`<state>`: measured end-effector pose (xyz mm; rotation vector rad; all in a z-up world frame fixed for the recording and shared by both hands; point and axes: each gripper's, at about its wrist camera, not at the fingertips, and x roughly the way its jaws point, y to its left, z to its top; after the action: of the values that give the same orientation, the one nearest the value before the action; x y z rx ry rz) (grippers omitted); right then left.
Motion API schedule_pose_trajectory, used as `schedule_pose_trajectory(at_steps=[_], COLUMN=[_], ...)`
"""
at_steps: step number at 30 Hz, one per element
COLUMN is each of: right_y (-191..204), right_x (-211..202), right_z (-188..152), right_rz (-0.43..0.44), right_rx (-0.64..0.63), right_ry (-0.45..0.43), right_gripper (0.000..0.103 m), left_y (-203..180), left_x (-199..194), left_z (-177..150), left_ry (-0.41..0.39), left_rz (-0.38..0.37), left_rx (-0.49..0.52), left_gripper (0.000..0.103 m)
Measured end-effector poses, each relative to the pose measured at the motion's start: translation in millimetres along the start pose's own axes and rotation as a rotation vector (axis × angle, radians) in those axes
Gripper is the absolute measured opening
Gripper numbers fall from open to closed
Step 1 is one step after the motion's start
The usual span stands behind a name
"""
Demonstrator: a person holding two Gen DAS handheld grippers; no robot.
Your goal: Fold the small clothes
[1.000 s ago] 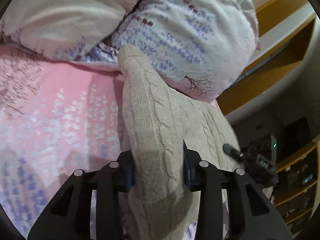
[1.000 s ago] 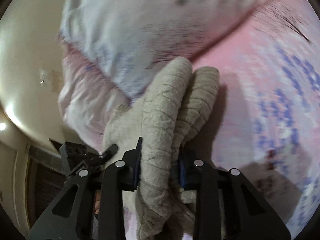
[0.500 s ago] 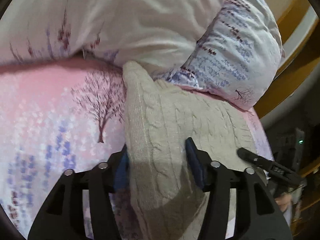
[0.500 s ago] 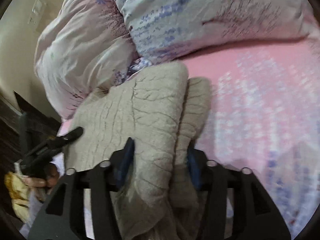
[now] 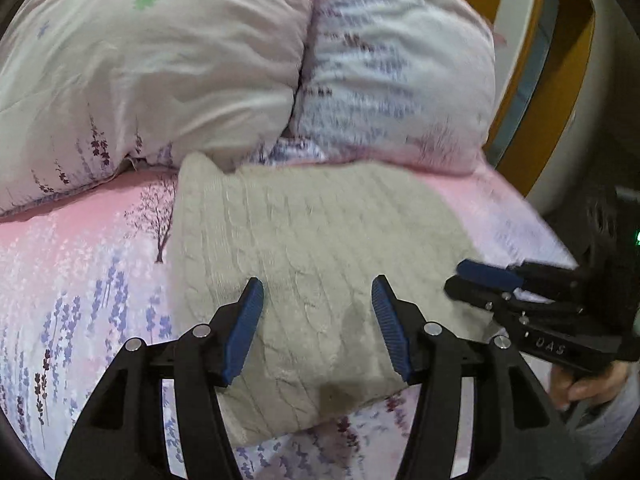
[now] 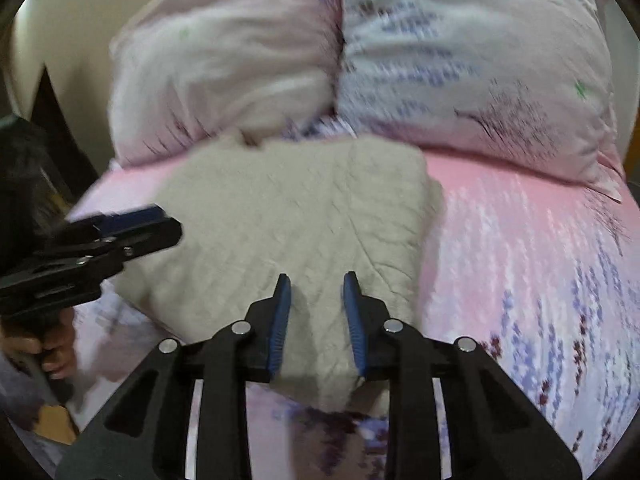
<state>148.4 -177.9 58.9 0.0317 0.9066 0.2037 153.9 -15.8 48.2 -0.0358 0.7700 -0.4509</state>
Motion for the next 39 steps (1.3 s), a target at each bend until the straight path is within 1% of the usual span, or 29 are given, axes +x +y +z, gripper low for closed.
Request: schedule_pose_trajectory(at_steps=[3,5,7,8,10,11,12,13,14,15,16,18,20,24,25,27,29,31,34,39], right_y=[-2,0,3,5,4,3,3,5,6,7,7,8,10,17,21,26,32,37,41,38], right_x=[2,4,1,-2,-16,-25,-35,-45,-53,-57,-58,-57,-53,-44,-38,-28,-22,-17,-13,-13], right_z=[-12,-13,-18,-16,-17,-20,-22,-25,-28,-31,-34,-41,-47,-64,-68,-73,-79,-81,-84,-84], right_rz=[-0.022,-0.041,-0.068,-0.071,-0.051,-0.038,-0.06,-0.094,-0.115,-0.136,-0.161,-0.217,-0.241,-0.237,-0.235,-0.243,-0.269,-0.275,-0.271,-0.263], right_rx=[-0.013,-0.013,-0.022,-0.016,0.022,0.044,0.058,0.056,0.048,0.053,0.064,0.092,0.1,0.122,0.123,0.116,0.105,0.093,0.094,0.122], right_ry=[0.003,-0.002,-0.002,-0.007,-0.039,-0.069,-0.099,-0.131,-0.147,-0.148,-0.14,-0.101,-0.069,-0.036,-0.013,0.028,0.046,0.06,0.072,0.085], right_gripper=[0.027,0.027,0.027,0.029,0.047,0.07,0.092,0.096,0.096,0.099,0.101,0.101,0.101,0.101,0.101,0.101,0.101,0.101,0.101,0.101], left_y=[-6,-11,-15,-16,-13,-10,-7,-4,-1,4,8,15,19,22,21,21,21,21,17,16], left_x=[7,11,11,10,-2,-10,-19,-25,-31,-38,-43,-50,-54,-51,-48,-44,-40,-33,-29,-29], left_z=[-8,-11,-11,-11,-14,-16,-19,-21,-25,-30,-34,-45,-57,-75,-77,-82,-83,-85,-87,-88], left_ry=[-0.004,-0.002,-0.001,-0.003,-0.012,-0.018,-0.021,-0.02,-0.022,-0.018,-0.007,0.023,0.055,0.11,0.121,0.134,0.144,0.179,0.186,0.185], left_rz=[0.036,0.057,0.068,0.075,0.059,0.048,0.058,0.079,0.101,0.119,0.134,0.163,0.19,0.195,0.203,0.231,0.238,0.266,0.309,0.324], left_rx=[0.03,0.051,0.063,0.065,0.046,0.029,0.013,0.004,-0.007,-0.023,-0.04,-0.075,-0.096,-0.125,-0.128,-0.129,-0.125,-0.124,-0.095,-0.095], left_gripper=[0.059,0.068,0.072,0.072,0.072,0.074,0.076,0.081,0.083,0.085,0.088,0.09,0.092,0.095,0.097,0.099,0.1,0.102,0.102,0.102])
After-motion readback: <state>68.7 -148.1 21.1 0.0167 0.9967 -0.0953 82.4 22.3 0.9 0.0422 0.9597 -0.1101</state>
